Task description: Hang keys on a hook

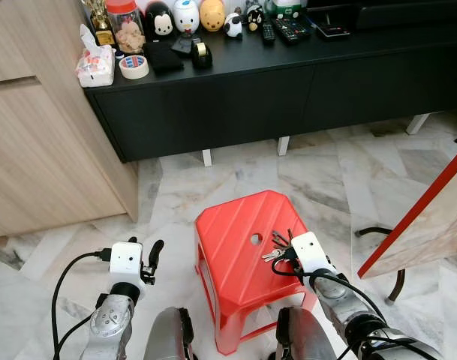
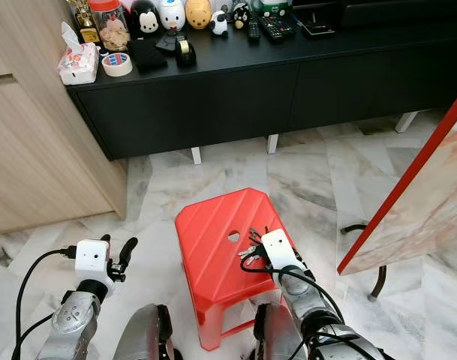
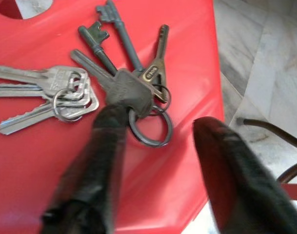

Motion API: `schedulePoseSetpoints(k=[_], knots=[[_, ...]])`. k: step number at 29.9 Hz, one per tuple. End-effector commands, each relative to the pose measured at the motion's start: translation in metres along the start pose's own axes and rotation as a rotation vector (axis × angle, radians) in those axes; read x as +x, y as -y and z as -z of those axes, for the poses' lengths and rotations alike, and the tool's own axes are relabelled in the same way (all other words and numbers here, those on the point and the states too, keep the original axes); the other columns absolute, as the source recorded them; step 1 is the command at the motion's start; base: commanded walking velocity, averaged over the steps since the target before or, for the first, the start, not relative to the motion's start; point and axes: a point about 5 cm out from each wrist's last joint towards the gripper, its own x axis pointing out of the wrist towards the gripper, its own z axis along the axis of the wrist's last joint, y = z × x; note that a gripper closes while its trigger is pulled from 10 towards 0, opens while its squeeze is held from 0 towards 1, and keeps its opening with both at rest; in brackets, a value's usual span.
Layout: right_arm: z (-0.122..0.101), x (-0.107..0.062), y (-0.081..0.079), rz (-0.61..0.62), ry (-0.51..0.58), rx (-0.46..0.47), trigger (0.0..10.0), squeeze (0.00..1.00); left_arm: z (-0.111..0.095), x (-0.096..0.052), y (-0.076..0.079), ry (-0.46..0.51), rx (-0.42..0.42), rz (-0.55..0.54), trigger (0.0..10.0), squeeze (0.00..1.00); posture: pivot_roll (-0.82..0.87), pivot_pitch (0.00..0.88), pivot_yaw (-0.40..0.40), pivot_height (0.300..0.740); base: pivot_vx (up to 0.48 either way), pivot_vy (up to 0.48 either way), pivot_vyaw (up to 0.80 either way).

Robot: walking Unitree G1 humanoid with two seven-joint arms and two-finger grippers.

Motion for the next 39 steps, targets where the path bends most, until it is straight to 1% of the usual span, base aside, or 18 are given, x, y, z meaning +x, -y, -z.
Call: schedulePoseSetpoints(k=[1, 26, 29, 32, 34, 35, 37, 39], knots=[[0.010, -0.001, -0.001, 0.002, -0.051, 0.008, 0.0, 0.00, 0.005, -0.004, -0.001, -0.026, 0.012, 0.007, 10.0, 0.00, 0.09, 0.164, 0.019, 0.593, 0.000, 0.000, 0.00], [0.010, -0.001, -0.006, -0.020, -0.041, 0.008, 0.0, 0.00, 0.006, -0.004, -0.002, -0.039, 0.026, 0.003, 10.0, 0.00, 0.09, 0.161, 0.018, 0.593, 0.000, 0.000, 0.00], [0.001, -0.001, -0.008, -0.029, 0.006, 0.026, 0.0, 0.00, 0.006, -0.004, -0.002, -0.041, 0.026, 0.001, 10.0, 0.00, 0.09, 0.158, 0.019, 0.593, 0.000, 0.000, 0.00], [-0.002, 0.000, -0.007, -0.022, 0.025, 0.038, 0.0, 0.00, 0.006, -0.003, -0.002, -0.041, 0.027, 0.000, 10.0, 0.00, 0.09, 0.158, 0.019, 0.593, 0.000, 0.000, 0.00], [-0.014, 0.001, -0.006, -0.010, 0.092, 0.077, 0.0, 0.00, 0.007, -0.003, -0.002, -0.043, 0.025, -0.002, 10.0, 0.00, 0.08, 0.155, 0.018, 0.593, 0.000, 0.000, 0.00], [-0.015, 0.001, -0.006, -0.010, 0.102, 0.082, 0.0, 0.00, 0.007, -0.002, -0.002, -0.043, 0.025, -0.002, 10.0, 0.00, 0.08, 0.154, 0.017, 0.593, 0.000, 0.000, 0.00], [-0.023, 0.001, -0.005, -0.007, 0.147, 0.143, 0.0, 0.00, 0.006, -0.002, -0.002, -0.044, 0.023, -0.003, 10.0, 0.00, 0.08, 0.152, 0.016, 0.593, 0.000, 0.000, 0.00], [-0.027, 0.000, -0.004, -0.001, 0.178, 0.176, 0.0, 0.00, 0.006, -0.001, -0.002, -0.044, 0.022, -0.004, 10.0, 0.00, 0.08, 0.150, 0.015, 0.593, 0.000, 0.000, 0.00]])
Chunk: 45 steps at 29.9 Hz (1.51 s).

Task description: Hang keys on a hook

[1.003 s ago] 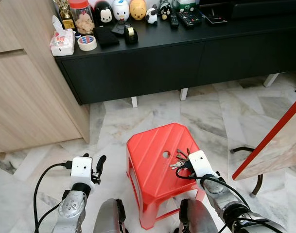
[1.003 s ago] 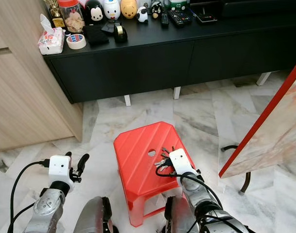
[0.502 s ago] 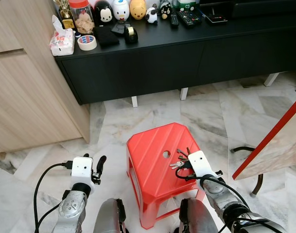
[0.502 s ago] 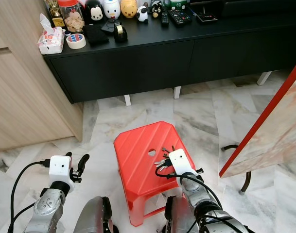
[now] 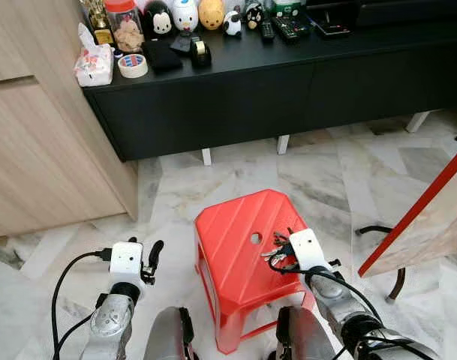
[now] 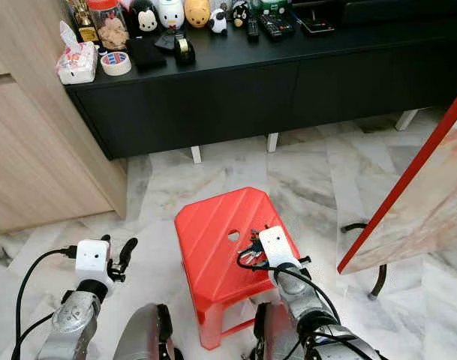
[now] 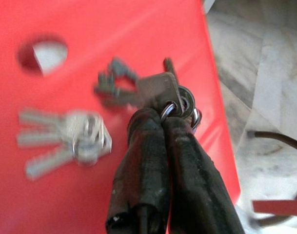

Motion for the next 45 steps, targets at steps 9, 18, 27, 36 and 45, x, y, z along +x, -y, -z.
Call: schedulePoseSetpoints(k=[9, 18, 27, 36, 45], knots=[[-0.012, -0.002, -0.003, -0.017, 0.132, 0.402, 0.0, 0.00, 0.006, 0.000, 0.000, -0.038, 0.012, -0.006, 10.0, 0.00, 0.06, 0.135, 0.005, 0.593, 0.000, 0.000, 0.00], [-0.022, -0.006, -0.013, -0.202, 0.237, 0.651, 0.0, 0.00, 0.005, 0.006, 0.001, -0.034, 0.012, -0.009, 10.0, 0.00, 0.04, 0.107, 0.003, 0.593, 0.000, 0.000, 0.00], [-0.038, -0.006, 0.001, -0.103, 0.329, 0.469, 10.0, 0.00, 0.003, 0.010, 0.002, -0.031, 0.007, -0.017, 10.0, 0.00, 0.03, 0.089, -0.009, 0.593, 0.000, 0.000, 0.00], [-0.035, -0.013, 0.011, 0.014, 0.369, 0.389, 10.0, 0.00, 0.005, 0.012, 0.005, -0.032, -0.014, -0.034, 10.0, 0.00, 0.02, 0.088, -0.030, 0.593, 0.000, 0.000, 0.00], [-0.032, -0.022, 0.009, 0.027, 0.418, 0.363, 10.0, 0.00, 0.007, 0.011, -0.003, -0.035, -0.023, -0.073, 10.0, 0.00, 0.01, 0.065, -0.042, 0.598, 0.000, 0.000, 0.00]])
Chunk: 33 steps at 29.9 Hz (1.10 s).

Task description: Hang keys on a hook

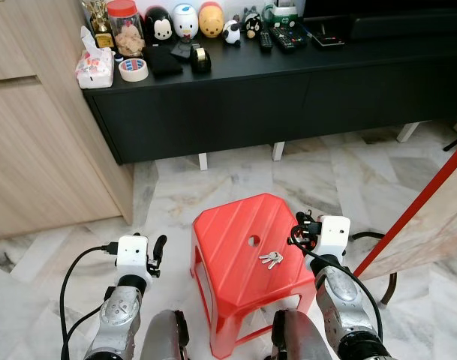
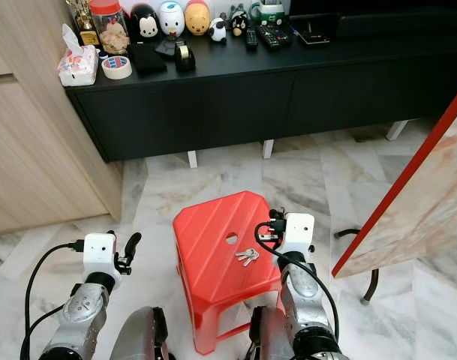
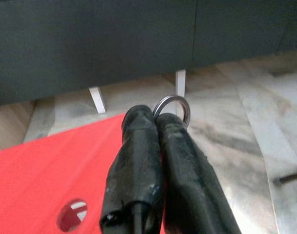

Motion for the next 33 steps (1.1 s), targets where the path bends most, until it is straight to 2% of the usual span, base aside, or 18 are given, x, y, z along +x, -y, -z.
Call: schedulePoseSetpoints(k=[1, 9, 19, 23, 28, 30, 33], knots=[[-0.001, -0.003, 0.001, 0.002, 0.023, -0.008, 10.0, 0.00, 0.006, -0.003, -0.011, -0.022, 0.001, -0.040, 10.0, 0.00, 0.01, 0.062, -0.042, 0.602, 0.000, 0.000, 0.00], [-0.004, -0.001, 0.000, -0.005, 0.029, -0.004, 10.0, 0.00, 0.013, -0.007, -0.024, -0.053, -0.007, -0.083, 10.0, 0.00, 0.01, 0.038, -0.043, 0.652, 0.000, 0.000, 0.00], [-0.003, -0.003, 0.001, -0.004, 0.024, -0.007, 10.0, 0.00, 0.026, -0.014, -0.032, -0.106, -0.015, -0.116, 10.0, 0.00, 0.01, 0.021, -0.041, 0.692, 0.000, 0.000, 0.00], [0.001, -0.006, 0.003, 0.006, 0.017, -0.002, 10.0, 0.00, 0.042, -0.027, -0.041, -0.185, -0.021, -0.149, 10.0, 0.00, 0.01, 0.004, -0.040, 0.717, 0.000, 0.000, 0.00], [0.003, -0.007, 0.002, 0.002, 0.014, 0.006, 10.0, 0.00, 0.057, -0.039, -0.047, -0.254, -0.034, -0.182, 10.0, 0.00, 0.01, 0.000, -0.040, 0.717, 0.000, 0.000, 0.00], [0.005, -0.008, 0.001, 0.000, 0.009, 0.001, 10.0, 0.00, 0.069, -0.049, -0.050, -0.323, -0.038, -0.199, 10.0, 0.00, 0.01, 0.000, -0.041, 0.717, 0.000, 0.000, 0.00], [0.006, -0.008, 0.003, 0.011, 0.004, 0.003, 10.0, 0.00, 0.074, -0.053, -0.051, -0.357, -0.038, -0.205, 10.0, 0.00, 0.01, 0.000, -0.039, 0.717, 0.000, 0.000, 0.00]])
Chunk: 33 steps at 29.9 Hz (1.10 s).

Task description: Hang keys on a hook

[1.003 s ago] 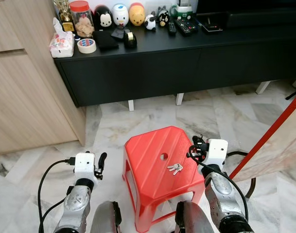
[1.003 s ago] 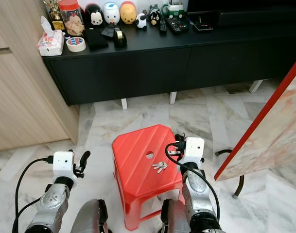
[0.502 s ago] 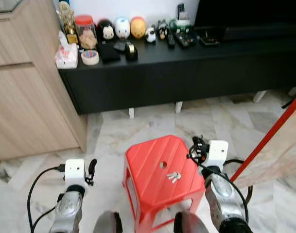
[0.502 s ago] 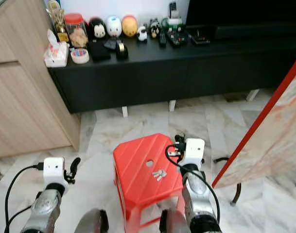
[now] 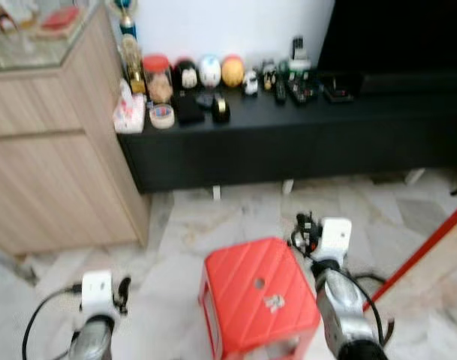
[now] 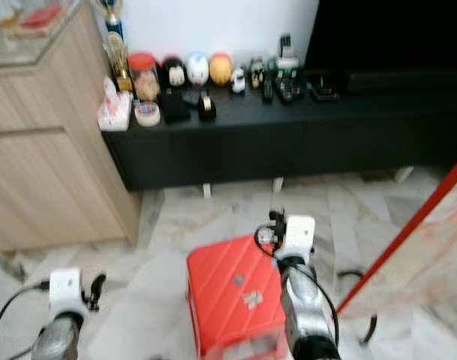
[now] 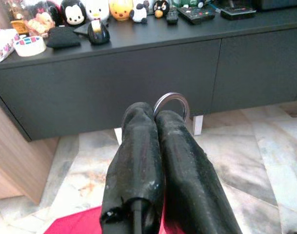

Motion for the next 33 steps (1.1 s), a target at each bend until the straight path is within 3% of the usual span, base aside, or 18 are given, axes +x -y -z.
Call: schedulePoseSetpoints(k=[1, 13, 19, 33], knots=[[0.002, -0.003, 0.004, 0.013, -0.004, -0.001, 10.0, 0.00, 0.011, -0.004, -0.005, -0.061, 0.006, -0.022, 10.0, 0.00, 0.01, 0.000, -0.039, 0.717, 0.000, 0.000, 0.00], [-0.001, -0.002, 0.006, 0.026, 0.020, -0.006, 10.0, 0.00, 0.062, -0.034, -0.014, -0.294, -0.010, -0.076, 10.0, 0.00, 0.00, 0.000, -0.030, 0.717, 0.000, 0.000, 0.00], [-0.003, -0.001, 0.009, 0.032, 0.023, -0.010, 10.0, 0.00, 0.067, -0.038, -0.011, -0.315, -0.023, -0.079, 10.0, 0.00, 0.00, 0.000, -0.036, 0.740, 0.000, 0.000, 0.00], [0.000, -0.002, 0.009, 0.039, 0.007, -0.007, 10.0, 0.00, 0.072, -0.039, -0.002, -0.356, -0.031, -0.026, 10.0, 0.00, -0.01, 0.000, -0.027, 0.740, 0.000, 0.000, 0.00]])
